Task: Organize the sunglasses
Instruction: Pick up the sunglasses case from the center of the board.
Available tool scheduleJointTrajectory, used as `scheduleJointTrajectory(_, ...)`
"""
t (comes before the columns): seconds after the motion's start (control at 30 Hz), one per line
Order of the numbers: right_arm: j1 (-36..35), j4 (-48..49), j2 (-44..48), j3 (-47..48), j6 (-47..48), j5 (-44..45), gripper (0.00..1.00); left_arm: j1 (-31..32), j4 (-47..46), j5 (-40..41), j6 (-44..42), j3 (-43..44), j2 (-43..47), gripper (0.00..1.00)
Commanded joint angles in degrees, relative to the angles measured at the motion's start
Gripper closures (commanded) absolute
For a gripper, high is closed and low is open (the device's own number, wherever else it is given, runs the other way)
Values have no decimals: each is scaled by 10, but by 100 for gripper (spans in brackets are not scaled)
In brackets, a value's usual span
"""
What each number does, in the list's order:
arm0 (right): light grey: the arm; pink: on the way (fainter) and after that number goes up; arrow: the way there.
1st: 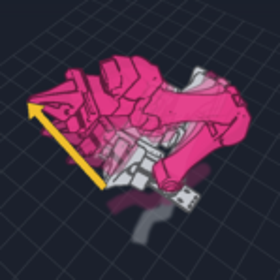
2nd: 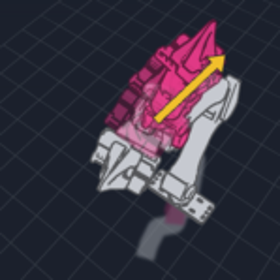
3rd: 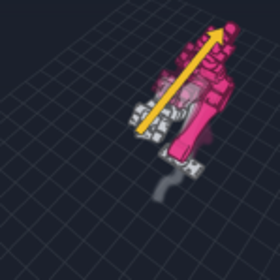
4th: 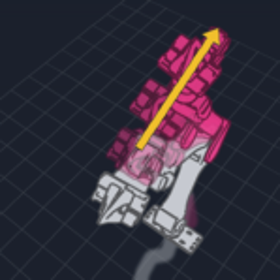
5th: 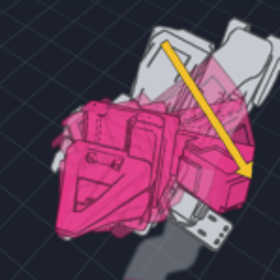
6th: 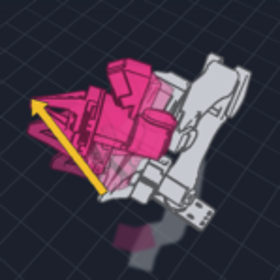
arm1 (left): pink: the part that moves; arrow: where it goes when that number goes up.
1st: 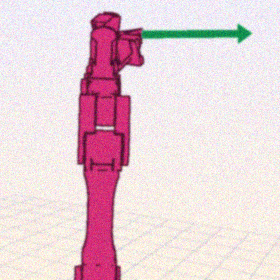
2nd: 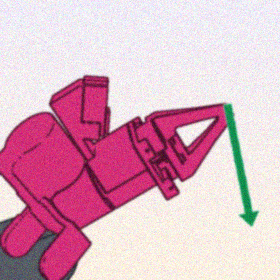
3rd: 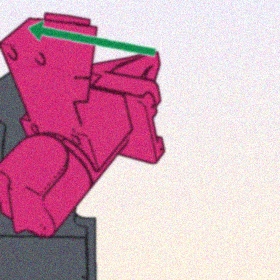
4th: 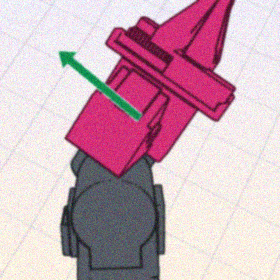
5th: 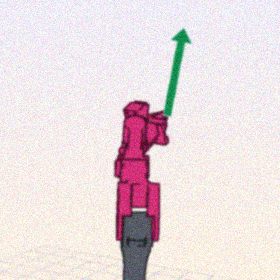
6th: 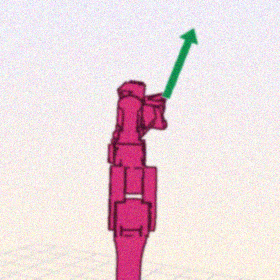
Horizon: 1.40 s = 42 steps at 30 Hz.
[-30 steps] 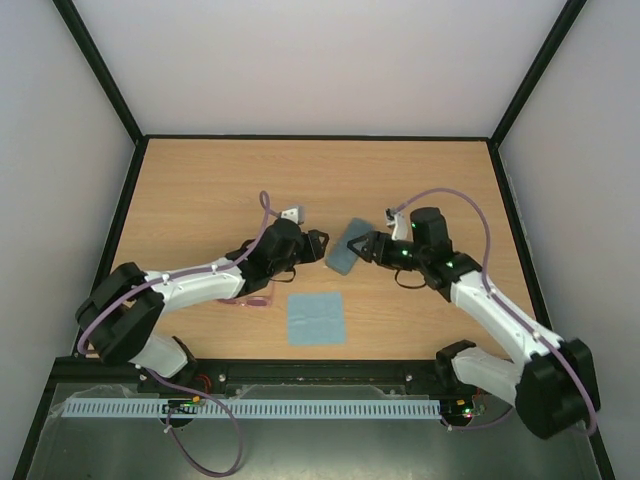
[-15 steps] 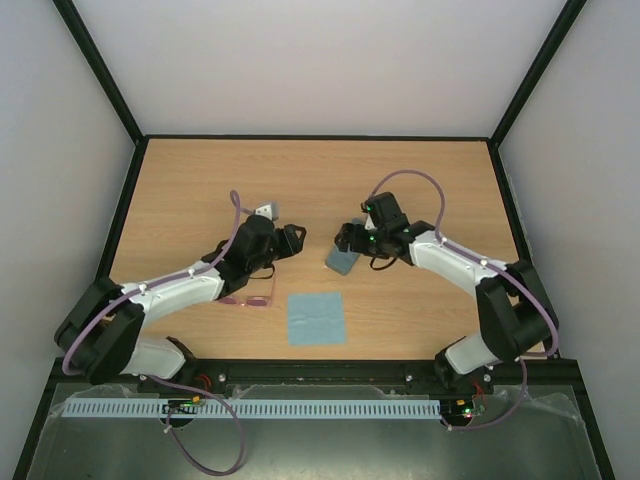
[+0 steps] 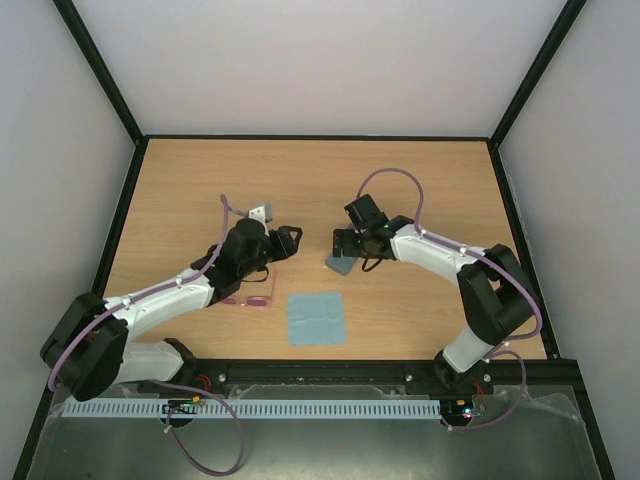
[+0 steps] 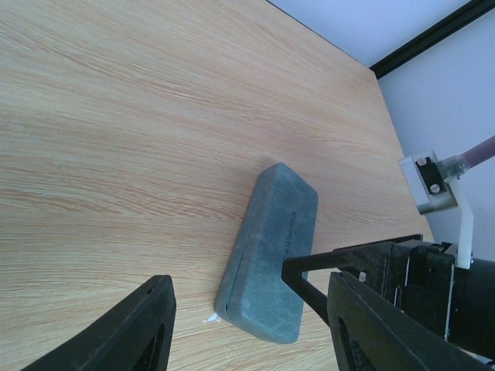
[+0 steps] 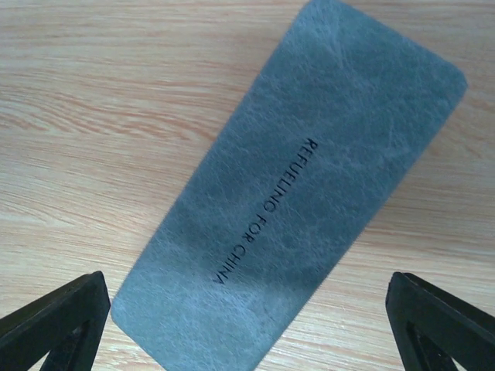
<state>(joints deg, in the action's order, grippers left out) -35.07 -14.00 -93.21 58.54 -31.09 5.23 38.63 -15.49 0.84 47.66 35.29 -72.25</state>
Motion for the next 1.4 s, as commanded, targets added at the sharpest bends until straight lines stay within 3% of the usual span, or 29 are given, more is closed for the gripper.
scheduleJointTrajectory(0.0, -4, -13, 11, -24, -10, 3, 1, -4, 1, -5, -7, -7, 9, 43)
scheduleJointTrajectory(0.37, -3, 48, -19, -18, -26, 24, 2, -4, 17, -3, -10, -12, 30, 43)
scheduleJointTrajectory(0.63, -4, 22, -61, 21, -13, 42, 1, -4, 19, -2, -8, -11, 34, 43)
scheduleJointTrajectory(0.97, -1, -20, -97, 74, 29, 129, 0, -4, 21, -2, -8, -10, 36, 43)
scheduleJointTrajectory(1.17, 0, -30, -98, 82, 41, 131, 23, -4, 22, 0, -6, -11, 37, 43)
scheduleJointTrajectory(1.37, 0, -36, -80, 63, 32, 92, 1, -4, 21, -2, -5, -13, 38, 43)
